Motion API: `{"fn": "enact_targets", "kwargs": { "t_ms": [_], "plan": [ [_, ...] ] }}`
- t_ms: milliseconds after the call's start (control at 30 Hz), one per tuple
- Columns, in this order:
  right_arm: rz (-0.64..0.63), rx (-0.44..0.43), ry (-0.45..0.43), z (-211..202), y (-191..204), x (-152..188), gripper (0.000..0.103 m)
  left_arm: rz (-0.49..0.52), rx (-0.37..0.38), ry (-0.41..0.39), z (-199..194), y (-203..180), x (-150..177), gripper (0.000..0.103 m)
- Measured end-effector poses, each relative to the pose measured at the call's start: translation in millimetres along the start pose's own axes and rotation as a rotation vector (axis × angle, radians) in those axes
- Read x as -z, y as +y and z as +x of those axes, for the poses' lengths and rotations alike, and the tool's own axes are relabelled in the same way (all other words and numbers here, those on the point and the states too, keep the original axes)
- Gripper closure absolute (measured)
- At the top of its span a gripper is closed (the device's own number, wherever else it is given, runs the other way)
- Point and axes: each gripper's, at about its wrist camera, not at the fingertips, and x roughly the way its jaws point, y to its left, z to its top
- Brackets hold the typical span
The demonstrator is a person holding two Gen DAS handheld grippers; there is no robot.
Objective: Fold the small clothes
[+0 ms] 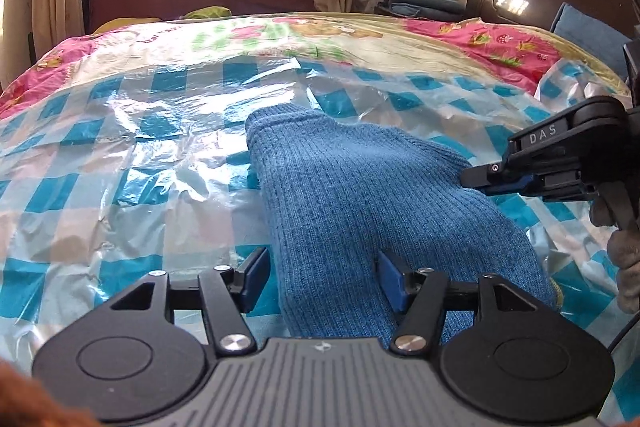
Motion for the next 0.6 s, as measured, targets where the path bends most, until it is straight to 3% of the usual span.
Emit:
{"fn": "enact_targets", "kwargs": {
  "t_ms": [133, 200, 267, 400, 600],
  "plan": [
    [-0.014, -0.034, -0.007, -18.2, 5.3, 4.5, 0.084, 0.002, 0.010, -0.012, -4.6, 1.9, -3.4, 0.040],
    [-0.039, -0.039, -0.012, -24.6, 11.5, 8.4, 0.073, -0.013, 0.015, -0.022, -7.4, 4.0, -6.0, 0.040],
    [-0.064, -0.030, 0.002, -22.9, 16.9, 11.1, 0.054, -0.033, 0.022, -0.032, -10.2, 8.0, -9.2, 0.040],
    [-0.083, 0.022, 0.020, -10.3, 14.6, 15.7, 0.055, -0.066, 0.037, -0.030, -6.1, 18.7, -15.9, 0.033],
    [0.010, -0.034, 0.081, 11.6, -7.9, 21.6, 0.049, -0.172, 0.093, 0.052, 30.5, 32.5, -20.2, 0.032]
  ]
}}
